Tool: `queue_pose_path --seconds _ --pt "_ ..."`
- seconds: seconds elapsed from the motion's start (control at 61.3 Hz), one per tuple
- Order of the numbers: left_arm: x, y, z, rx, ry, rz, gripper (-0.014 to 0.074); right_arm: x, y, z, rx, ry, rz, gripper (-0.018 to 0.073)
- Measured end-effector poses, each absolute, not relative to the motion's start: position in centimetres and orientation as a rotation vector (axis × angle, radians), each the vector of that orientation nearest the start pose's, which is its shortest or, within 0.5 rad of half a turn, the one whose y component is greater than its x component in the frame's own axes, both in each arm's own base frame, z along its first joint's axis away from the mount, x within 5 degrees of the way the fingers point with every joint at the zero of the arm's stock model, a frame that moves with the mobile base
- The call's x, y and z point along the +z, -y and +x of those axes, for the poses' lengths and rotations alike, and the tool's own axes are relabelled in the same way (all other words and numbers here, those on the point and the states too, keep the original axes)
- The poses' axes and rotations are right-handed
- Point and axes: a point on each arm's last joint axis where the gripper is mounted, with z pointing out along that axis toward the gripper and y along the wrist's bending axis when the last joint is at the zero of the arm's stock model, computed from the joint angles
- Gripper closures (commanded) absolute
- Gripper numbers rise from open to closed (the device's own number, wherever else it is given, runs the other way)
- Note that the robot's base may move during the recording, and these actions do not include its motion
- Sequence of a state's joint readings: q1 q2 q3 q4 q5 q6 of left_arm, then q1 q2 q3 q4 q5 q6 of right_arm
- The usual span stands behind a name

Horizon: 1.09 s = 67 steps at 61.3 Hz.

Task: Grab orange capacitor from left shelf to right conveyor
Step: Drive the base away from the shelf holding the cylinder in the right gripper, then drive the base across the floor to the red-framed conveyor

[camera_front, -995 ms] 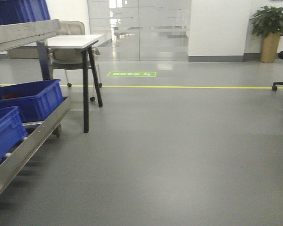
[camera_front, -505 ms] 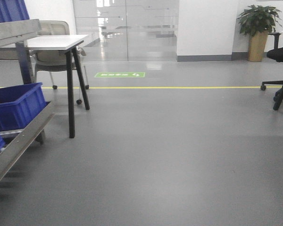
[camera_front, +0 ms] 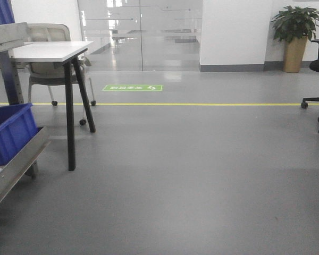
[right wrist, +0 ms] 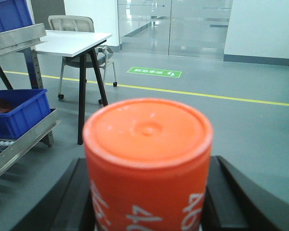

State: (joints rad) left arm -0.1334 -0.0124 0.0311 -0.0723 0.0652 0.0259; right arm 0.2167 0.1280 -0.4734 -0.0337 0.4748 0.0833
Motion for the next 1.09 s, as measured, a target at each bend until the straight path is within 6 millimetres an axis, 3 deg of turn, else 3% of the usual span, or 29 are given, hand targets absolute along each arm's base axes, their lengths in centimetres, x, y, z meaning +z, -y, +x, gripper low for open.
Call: queue_pose_path --seconds 1.092 --pt "19.74 0.8 5.62 -0.145 -1.567 0.072 0.0723 31.85 -0.6 3.37 0.196 -1.612 -0.12 0.0494"
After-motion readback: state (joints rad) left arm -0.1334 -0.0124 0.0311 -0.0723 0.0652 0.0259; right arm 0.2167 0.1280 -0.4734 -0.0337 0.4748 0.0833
